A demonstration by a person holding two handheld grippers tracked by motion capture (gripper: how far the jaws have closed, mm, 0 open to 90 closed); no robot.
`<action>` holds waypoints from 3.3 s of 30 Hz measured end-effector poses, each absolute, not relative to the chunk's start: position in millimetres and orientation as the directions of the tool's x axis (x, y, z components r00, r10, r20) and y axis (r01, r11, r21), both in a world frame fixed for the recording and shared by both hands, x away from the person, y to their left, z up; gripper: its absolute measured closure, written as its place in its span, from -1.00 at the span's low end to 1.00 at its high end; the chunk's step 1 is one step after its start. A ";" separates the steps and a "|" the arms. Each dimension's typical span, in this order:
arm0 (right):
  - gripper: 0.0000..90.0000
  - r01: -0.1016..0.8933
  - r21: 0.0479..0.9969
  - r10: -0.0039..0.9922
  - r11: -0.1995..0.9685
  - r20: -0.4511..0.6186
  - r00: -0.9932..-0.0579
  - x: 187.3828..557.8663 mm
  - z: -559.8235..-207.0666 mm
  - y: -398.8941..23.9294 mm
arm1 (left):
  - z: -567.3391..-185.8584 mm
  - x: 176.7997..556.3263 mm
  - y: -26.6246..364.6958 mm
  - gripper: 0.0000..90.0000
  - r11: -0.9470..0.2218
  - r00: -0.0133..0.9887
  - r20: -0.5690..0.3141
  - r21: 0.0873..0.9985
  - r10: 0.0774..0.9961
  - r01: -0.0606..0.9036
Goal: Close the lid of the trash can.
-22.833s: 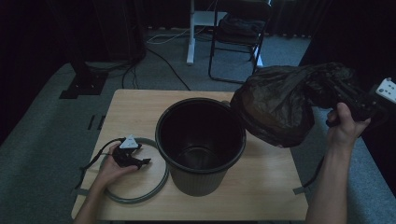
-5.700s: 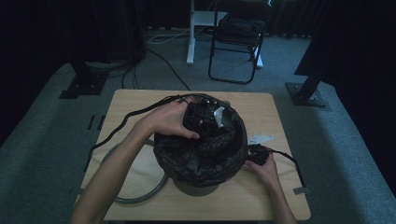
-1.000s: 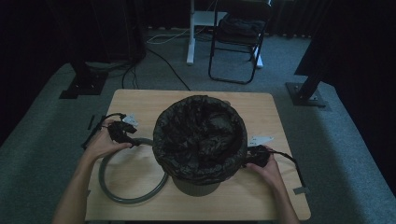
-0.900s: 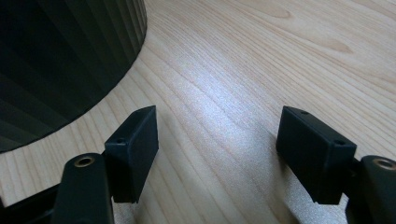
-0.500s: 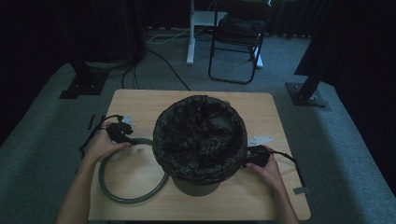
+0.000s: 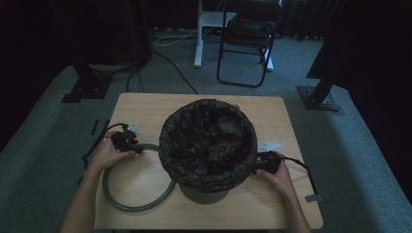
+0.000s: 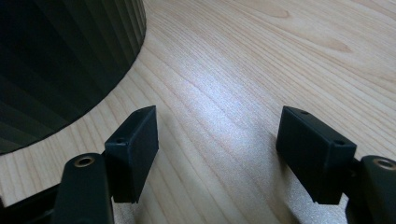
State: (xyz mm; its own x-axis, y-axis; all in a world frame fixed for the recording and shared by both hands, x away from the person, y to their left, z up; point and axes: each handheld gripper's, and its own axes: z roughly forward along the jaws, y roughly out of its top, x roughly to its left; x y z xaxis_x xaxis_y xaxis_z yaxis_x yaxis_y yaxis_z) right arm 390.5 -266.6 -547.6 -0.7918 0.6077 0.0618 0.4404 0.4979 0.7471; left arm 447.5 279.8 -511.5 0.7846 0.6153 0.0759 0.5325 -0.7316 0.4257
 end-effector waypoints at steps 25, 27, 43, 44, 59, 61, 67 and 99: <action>-0.35 0.447 0.747 0.612 0.491 0.069 -0.788 390.6 -547.5 -266.8 | -505.7 434.6 295.5 0.72 -0.817 0.864 0.017 0.334 0.504 0.470; -0.35 0.448 0.747 0.612 0.491 0.070 -0.787 390.6 -547.5 -266.8 | -504.5 432.2 297.6 0.74 -0.821 0.866 0.014 0.328 0.499 0.467; -0.35 0.452 0.748 0.616 0.487 0.073 -0.784 390.7 -547.5 -266.7 | -474.5 422.6 295.5 0.75 -0.846 0.893 0.045 0.347 0.447 0.406; -0.35 0.452 0.748 0.616 0.486 0.073 -0.784 390.6 -547.5 -266.7 | -471.9 422.1 295.7 0.75 -0.848 0.895 0.047 0.347 0.444 0.402; -0.35 0.454 0.748 0.618 0.485 0.075 -0.783 390.6 -547.5 -266.6 | -433.9 413.1 318.4 0.75 -0.828 0.882 0.082 0.394 0.464 0.398; -0.35 0.454 0.748 0.618 0.484 0.075 -0.783 390.7 -547.5 -266.7 | -429.1 412.3 320.6 0.75 -0.826 0.882 0.084 0.400 0.464 0.397; -0.35 0.454 0.748 0.618 0.484 0.076 -0.782 390.7 -547.5 -266.7 | -411.3 411.4 325.6 0.75 -0.818 0.877 0.103 0.423 0.470 0.389; -0.35 0.455 0.748 0.618 0.483 0.077 -0.782 390.8 -547.5 -266.8 | -339.7 400.5 328.8 0.75 -0.807 0.877 0.177 0.504 0.447 0.309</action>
State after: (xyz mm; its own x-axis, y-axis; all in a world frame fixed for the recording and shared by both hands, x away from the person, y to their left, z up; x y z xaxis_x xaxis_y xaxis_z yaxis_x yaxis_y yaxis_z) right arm 390.8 -266.8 -547.5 -0.7823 0.6182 0.0771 0.4553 0.4829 0.7480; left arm 400.5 328.8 -339.7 0.8768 0.4470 0.1774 0.3092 -0.8065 0.5039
